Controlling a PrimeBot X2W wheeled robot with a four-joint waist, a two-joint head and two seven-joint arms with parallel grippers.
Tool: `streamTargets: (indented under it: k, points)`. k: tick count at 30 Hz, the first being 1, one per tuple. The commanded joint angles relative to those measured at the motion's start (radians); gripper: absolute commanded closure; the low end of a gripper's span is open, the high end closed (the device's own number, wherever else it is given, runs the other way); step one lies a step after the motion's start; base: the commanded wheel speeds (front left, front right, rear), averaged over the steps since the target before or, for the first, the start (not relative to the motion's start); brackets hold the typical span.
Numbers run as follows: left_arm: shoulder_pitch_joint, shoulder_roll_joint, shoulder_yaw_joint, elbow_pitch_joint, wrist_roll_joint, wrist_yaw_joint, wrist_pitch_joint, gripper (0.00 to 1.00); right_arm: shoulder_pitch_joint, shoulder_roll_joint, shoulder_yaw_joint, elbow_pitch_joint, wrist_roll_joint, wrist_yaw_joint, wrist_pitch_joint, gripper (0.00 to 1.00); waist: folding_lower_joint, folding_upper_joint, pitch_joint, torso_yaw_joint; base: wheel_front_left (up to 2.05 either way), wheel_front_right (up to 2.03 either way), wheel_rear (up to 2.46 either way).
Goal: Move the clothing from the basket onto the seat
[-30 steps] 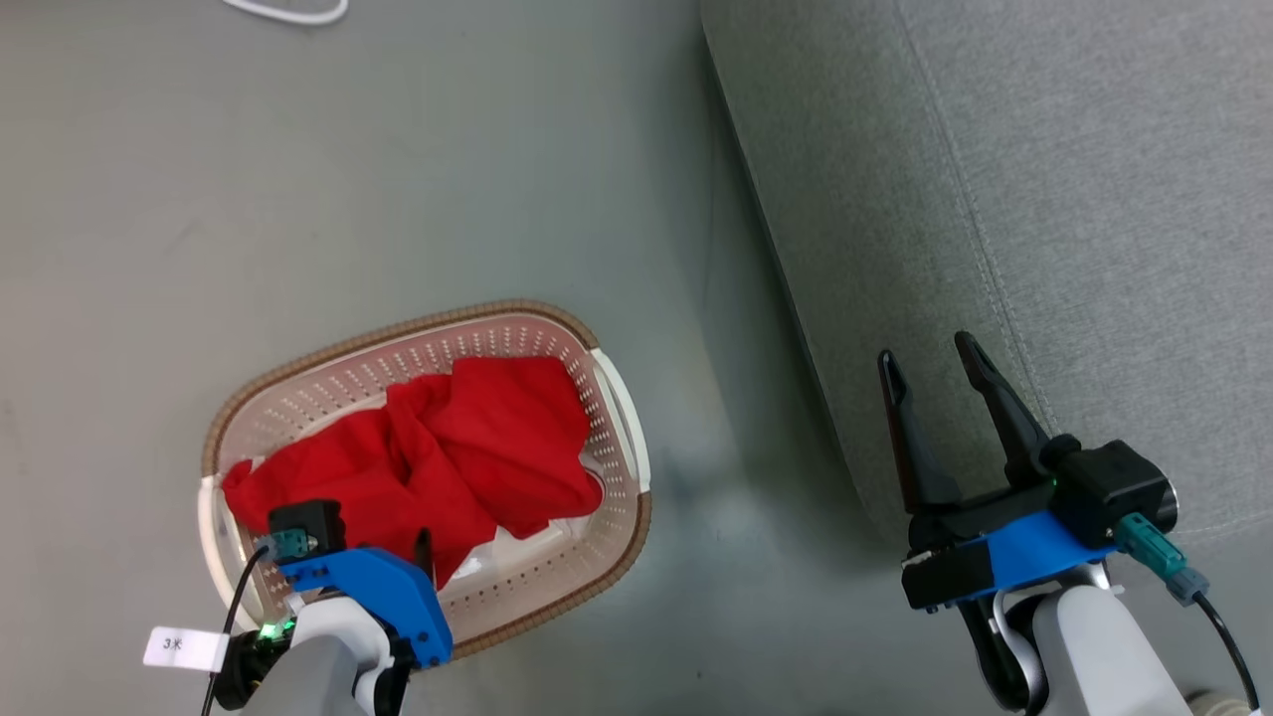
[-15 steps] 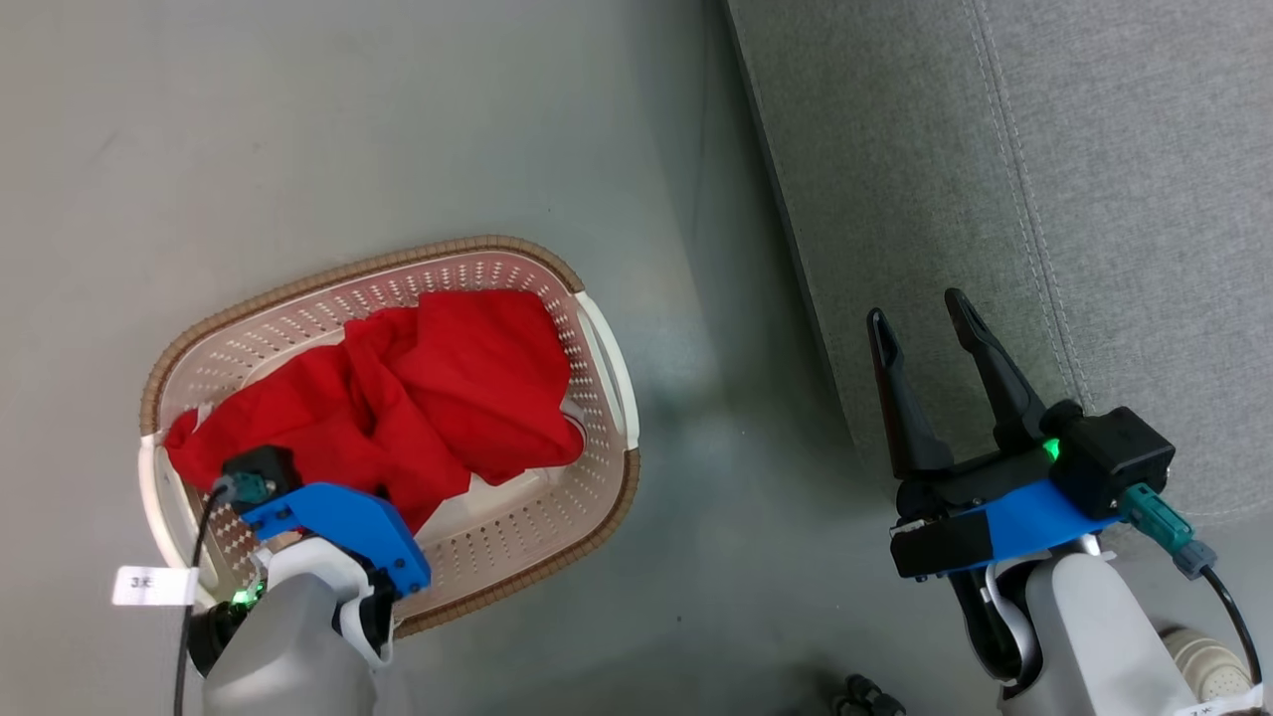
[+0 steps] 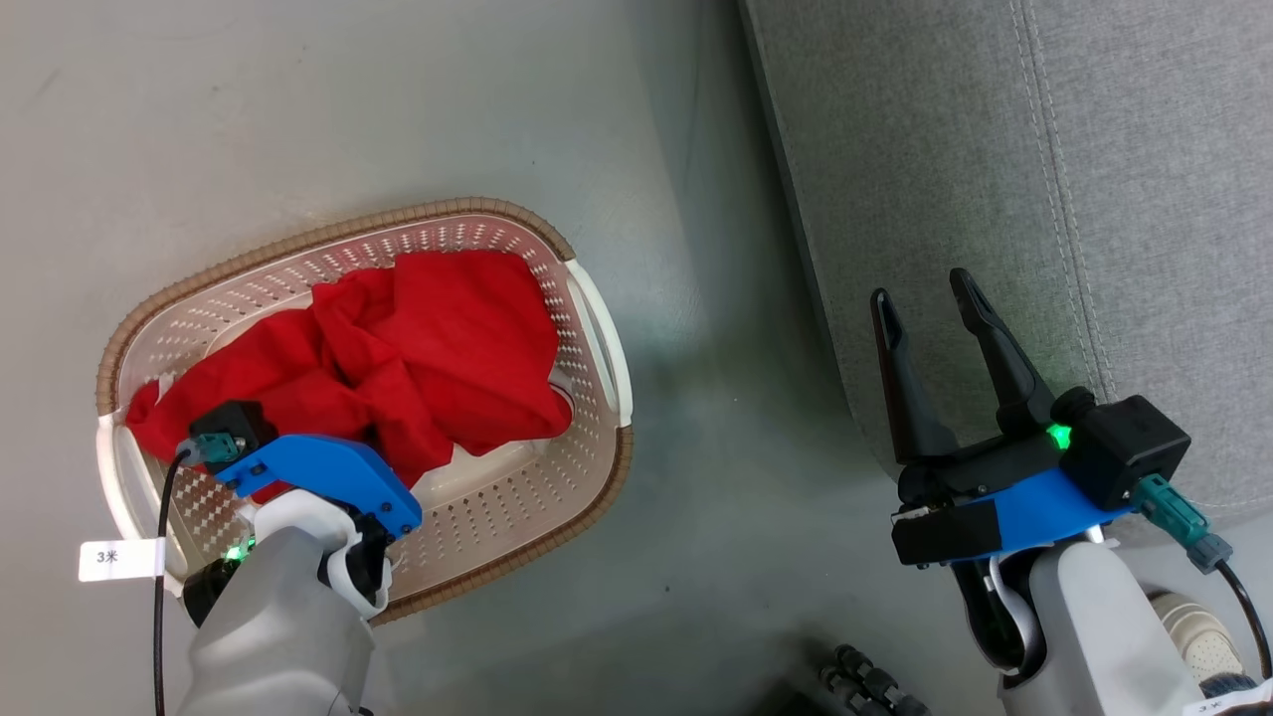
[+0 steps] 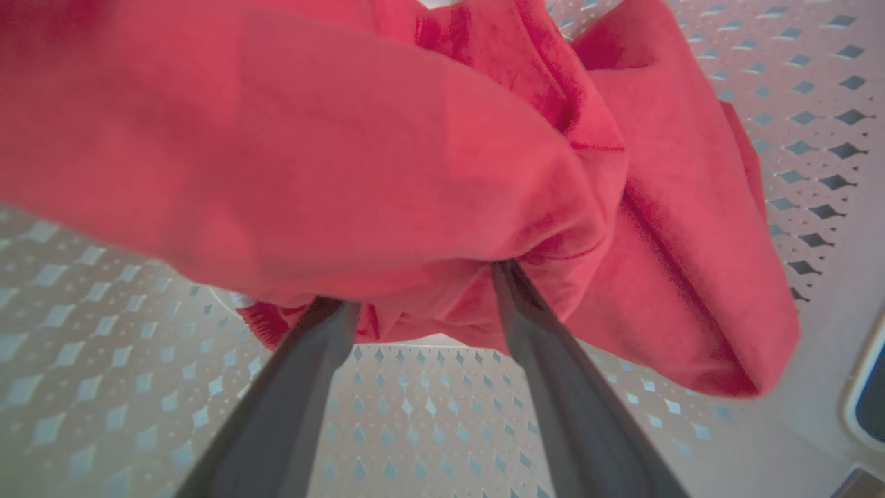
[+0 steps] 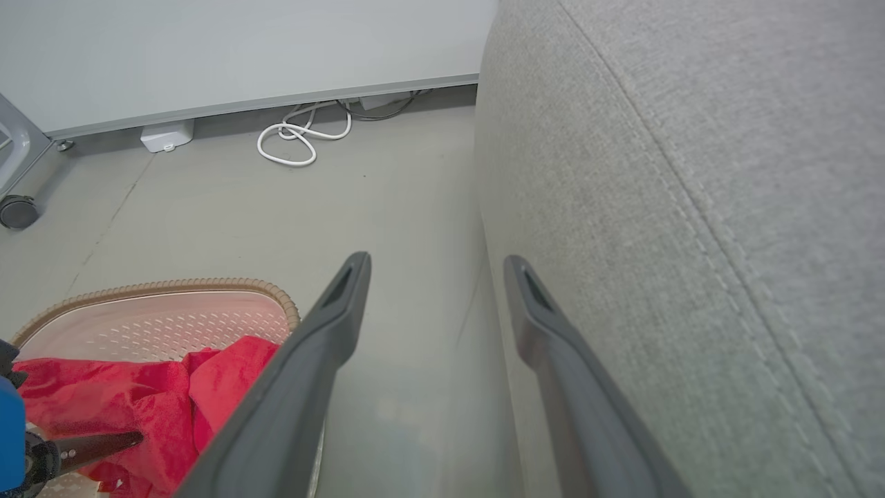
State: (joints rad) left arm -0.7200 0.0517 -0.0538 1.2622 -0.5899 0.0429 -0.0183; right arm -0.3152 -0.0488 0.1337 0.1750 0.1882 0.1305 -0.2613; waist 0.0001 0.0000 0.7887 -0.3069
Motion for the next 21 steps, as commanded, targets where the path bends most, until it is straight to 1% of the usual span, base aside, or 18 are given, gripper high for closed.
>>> streamTargets:
  k: [1, 4, 5, 6, 7, 13, 21]
  points:
    - [-0.008, 0.002, -0.001, 0.002, -0.004, 0.002, -0.007, 0.0, -0.012, -0.003, 0.0, -0.005, 0.011, 0.0, -0.006, 0.0, -0.0001, 0.0, 0.007, 0.0, 0.0, 0.0, 0.0]
    - [-0.031, 0.001, -0.012, 0.003, 0.003, 0.006, -0.011, 0.0, -0.014, -0.003, 0.004, -0.009, 0.015, 0.0, -0.006, 0.0, -0.0001, 0.0, 0.019, -0.001, 0.0, 0.0, 0.0]
    - [-0.035, 0.001, -0.013, 0.004, 0.003, 0.004, -0.012, 0.51, -0.015, -0.003, 0.004, -0.011, 0.016, 0.0, -0.006, 0.0, -0.0001, 0.0, 0.023, 0.0, 0.0, 0.0, 0.0]
    - [-0.04, 0.001, -0.019, 0.0, 0.009, 0.003, -0.025, 0.67, -0.015, -0.003, 0.004, -0.012, 0.017, 0.0, -0.006, 0.0, -0.0001, 0.0, 0.025, 0.0, 0.0, 0.0, 0.0]
    - [-0.044, 0.002, -0.022, -0.001, 0.01, 0.002, -0.031, 1.0, -0.015, -0.003, 0.004, -0.013, 0.018, 0.0, -0.006, 0.0, -0.0001, 0.0, 0.028, 0.001, 0.0, 0.0, 0.0]
    - [-0.058, 0.001, -0.044, 0.003, 0.02, -0.011, -0.045, 1.0, -0.017, -0.003, 0.005, -0.009, 0.018, 0.0, -0.006, 0.0, -0.0001, 0.0, 0.03, 0.006, 0.0, 0.0, 0.0]
    - [-0.047, 0.0, -0.061, 0.011, 0.014, -0.02, -0.04, 1.0, -0.023, -0.003, 0.014, 0.006, 0.022, 0.0, -0.006, 0.0, -0.0001, 0.0, 0.002, 0.013, 0.0, 0.0, 0.0]
